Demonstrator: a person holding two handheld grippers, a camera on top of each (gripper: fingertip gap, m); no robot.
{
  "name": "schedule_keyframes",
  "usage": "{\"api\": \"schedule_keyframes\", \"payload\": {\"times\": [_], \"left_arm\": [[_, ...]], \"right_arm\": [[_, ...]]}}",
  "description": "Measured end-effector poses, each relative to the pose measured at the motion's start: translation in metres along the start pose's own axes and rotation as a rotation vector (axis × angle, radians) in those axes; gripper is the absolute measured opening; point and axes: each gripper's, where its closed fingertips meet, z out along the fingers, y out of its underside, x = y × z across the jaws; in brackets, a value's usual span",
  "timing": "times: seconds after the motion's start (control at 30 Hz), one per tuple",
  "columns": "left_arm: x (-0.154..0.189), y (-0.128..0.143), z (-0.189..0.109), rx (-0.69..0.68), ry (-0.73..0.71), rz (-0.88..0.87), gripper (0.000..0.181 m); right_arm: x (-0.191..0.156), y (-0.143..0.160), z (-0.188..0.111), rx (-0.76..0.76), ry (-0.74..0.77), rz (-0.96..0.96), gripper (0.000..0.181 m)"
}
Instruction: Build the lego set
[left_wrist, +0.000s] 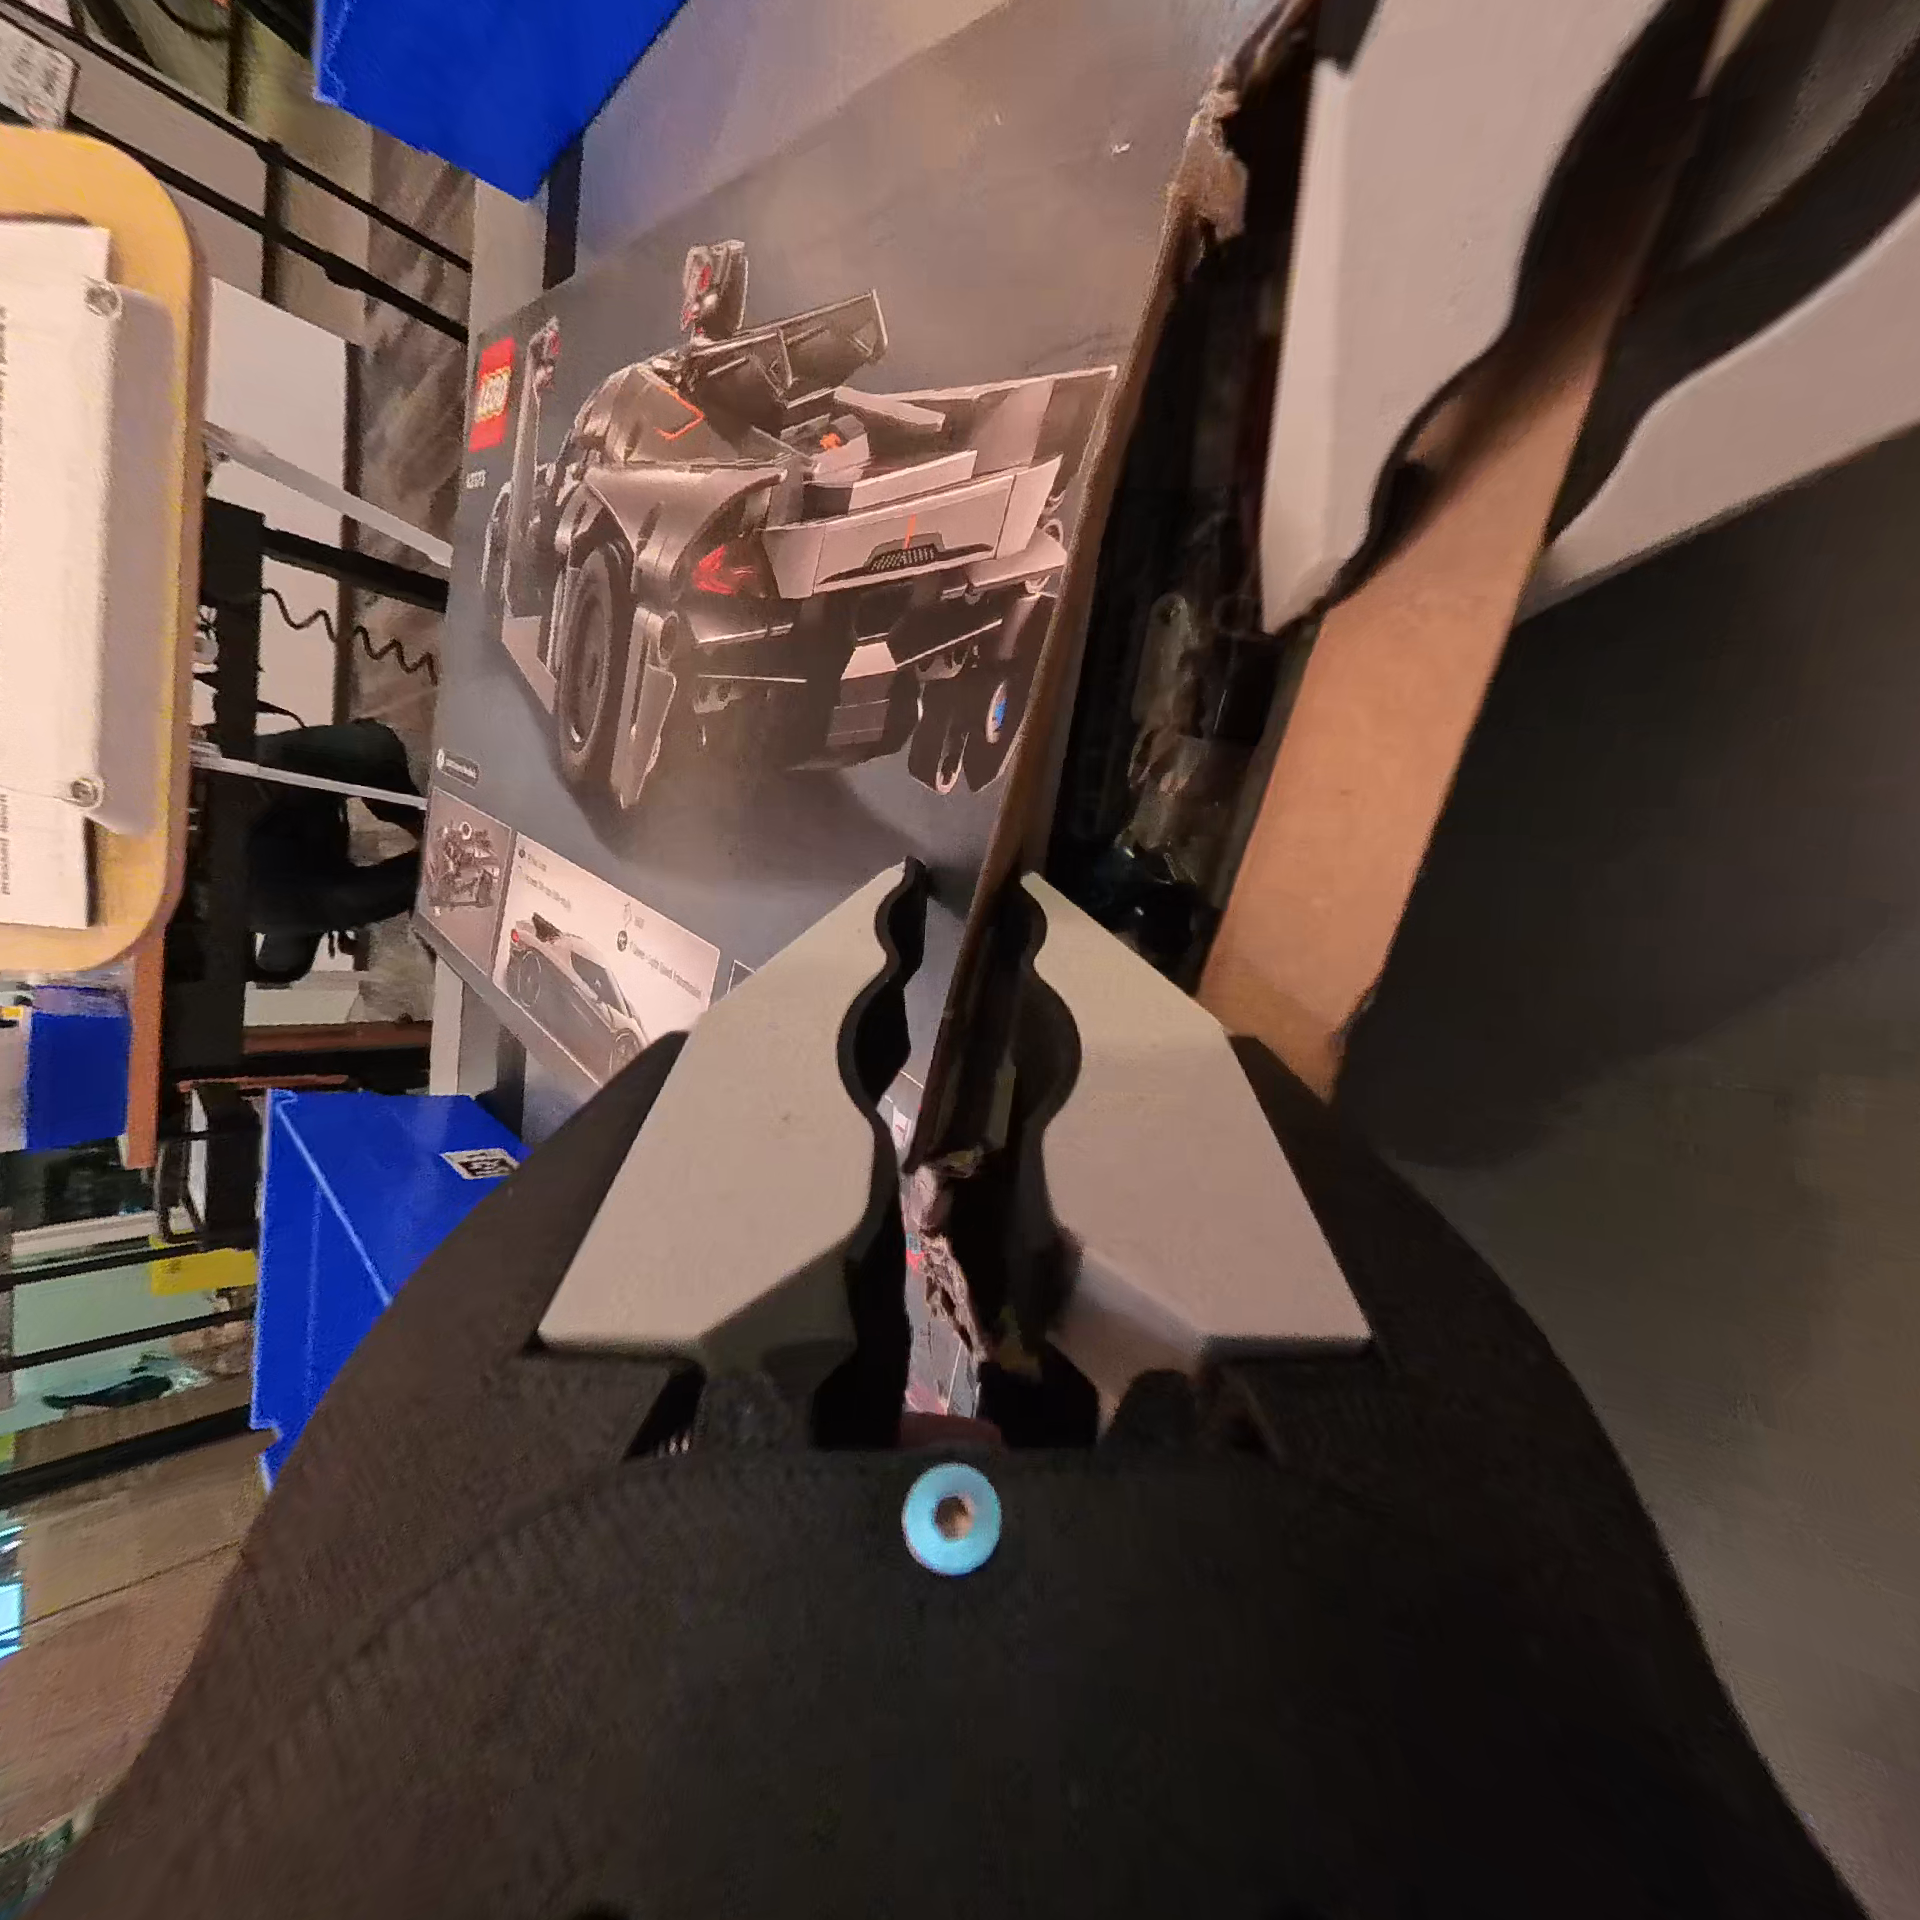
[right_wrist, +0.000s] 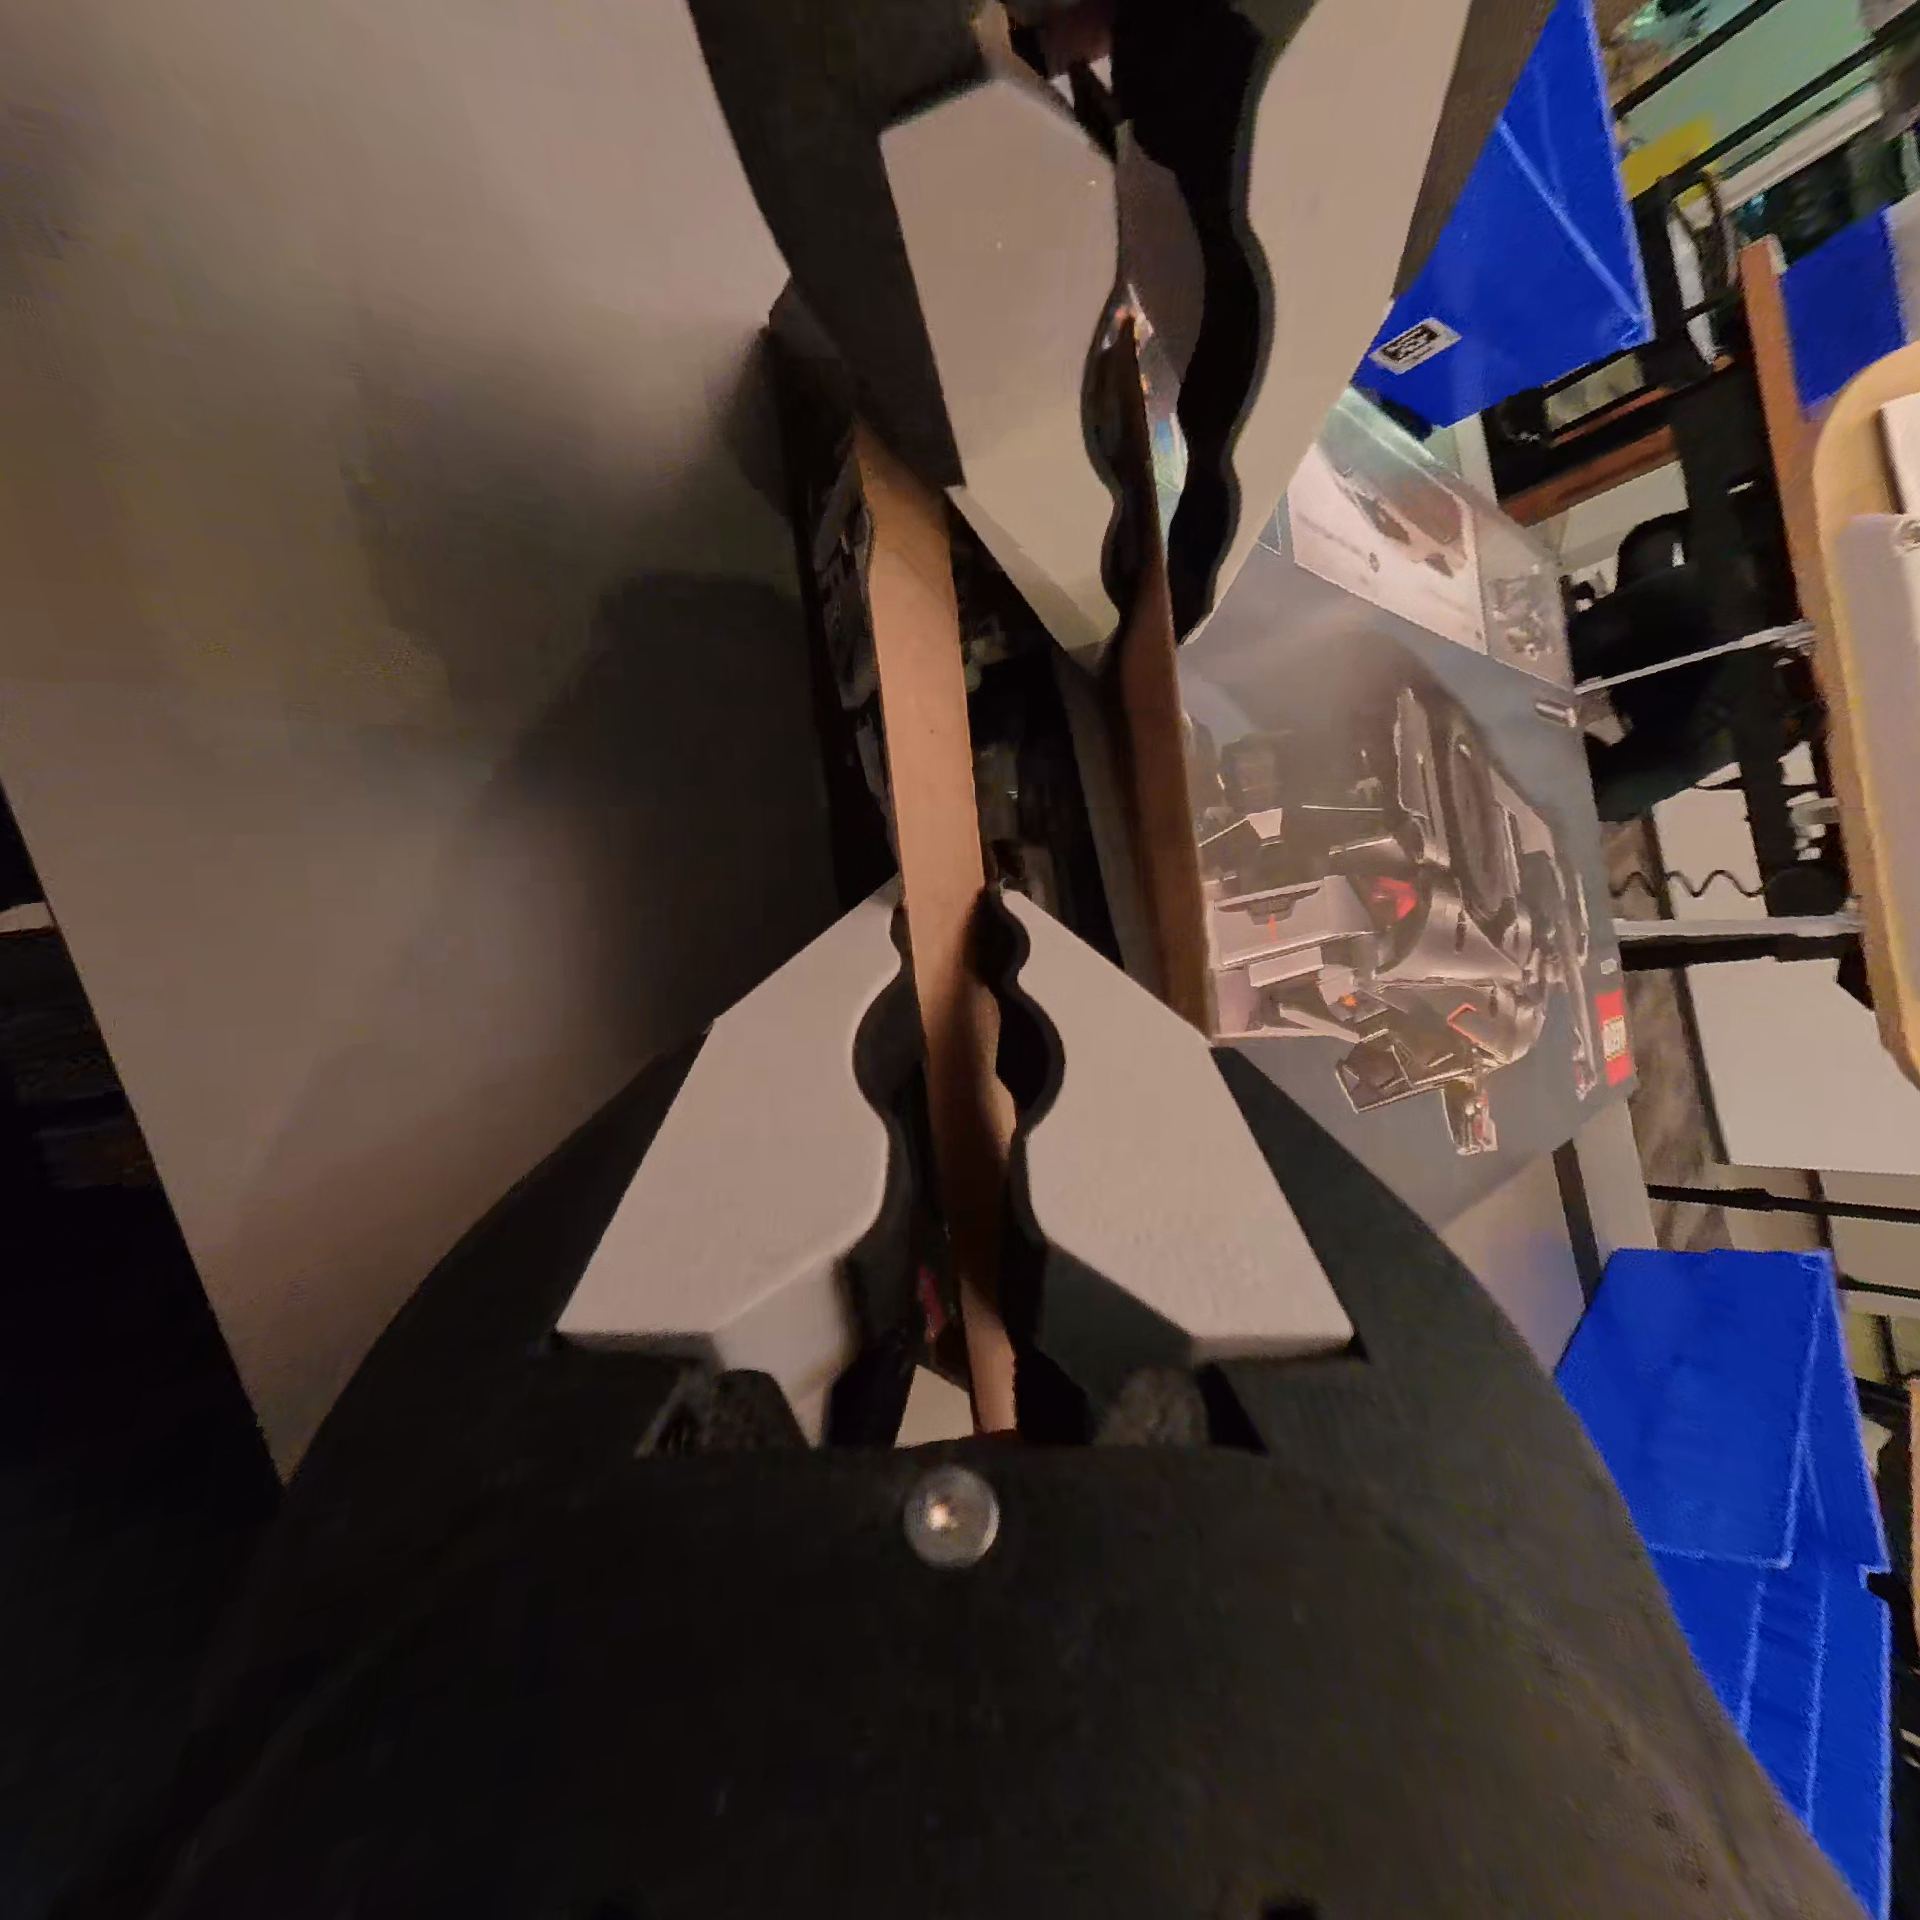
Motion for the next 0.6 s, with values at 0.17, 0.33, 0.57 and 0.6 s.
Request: {"api": "schedule_keyframes", "payload": {"times": [0.17, 0.33, 0.57, 0.6], "left_arm": [[-0.002, -0.002, -0.001, -0.041, 0.024, 0.012, 0.012], [0.003, -0.004, 0.001, -0.049, 0.076, -0.011, 0.015], [0.007, -0.01, 0.003, -0.06, 0.134, -0.031, 0.017], [0.01, -0.012, 0.004, -0.066, 0.147, -0.039, 0.018]], "right_arm": [[-0.016, -0.003, -0.007, -0.008, -0.015, -0.012, 0.0], [-0.017, -0.002, -0.009, -0.011, -0.021, -0.009, 0.0], [-0.024, 0.005, -0.016, 0.013, -0.08, -0.039, 0.0], [-0.02, 0.009, -0.018, -0.008, -0.108, -0.026, 0.0]]}}
